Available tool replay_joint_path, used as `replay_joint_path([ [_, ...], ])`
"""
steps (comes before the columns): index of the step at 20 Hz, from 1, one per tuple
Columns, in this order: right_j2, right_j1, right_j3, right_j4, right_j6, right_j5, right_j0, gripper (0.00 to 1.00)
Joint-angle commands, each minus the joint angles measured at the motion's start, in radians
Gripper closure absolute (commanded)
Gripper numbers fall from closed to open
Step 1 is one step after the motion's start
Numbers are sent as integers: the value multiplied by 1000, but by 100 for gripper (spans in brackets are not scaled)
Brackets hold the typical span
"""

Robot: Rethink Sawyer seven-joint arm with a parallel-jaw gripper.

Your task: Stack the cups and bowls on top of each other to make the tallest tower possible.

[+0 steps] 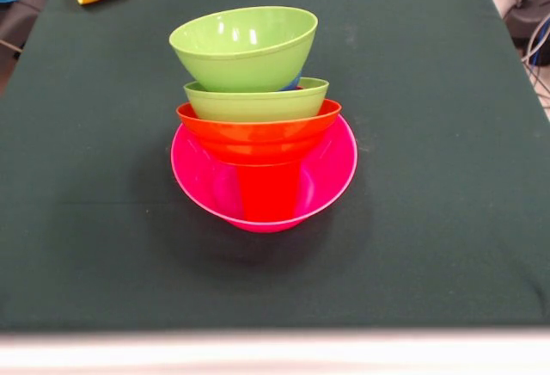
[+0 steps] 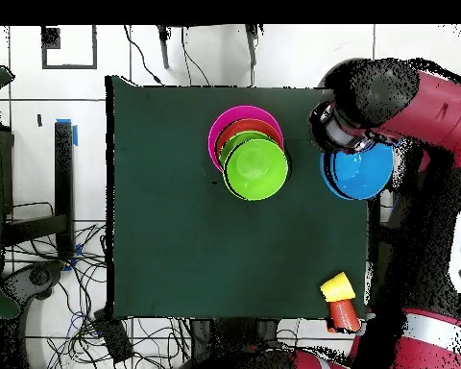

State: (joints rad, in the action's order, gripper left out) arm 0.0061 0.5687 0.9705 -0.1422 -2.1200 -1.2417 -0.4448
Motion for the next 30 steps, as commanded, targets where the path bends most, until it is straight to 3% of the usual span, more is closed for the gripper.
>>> replay_joint_path([
  [1, 278, 105, 246, 117, 549, 103, -183, 100],
  [12, 335, 106, 229, 58, 505, 78, -178, 100],
  [20, 344, 111, 255, 63, 474, 76, -166, 100],
  [30, 346, 121, 296, 78, 362, 122, -150, 100],
])
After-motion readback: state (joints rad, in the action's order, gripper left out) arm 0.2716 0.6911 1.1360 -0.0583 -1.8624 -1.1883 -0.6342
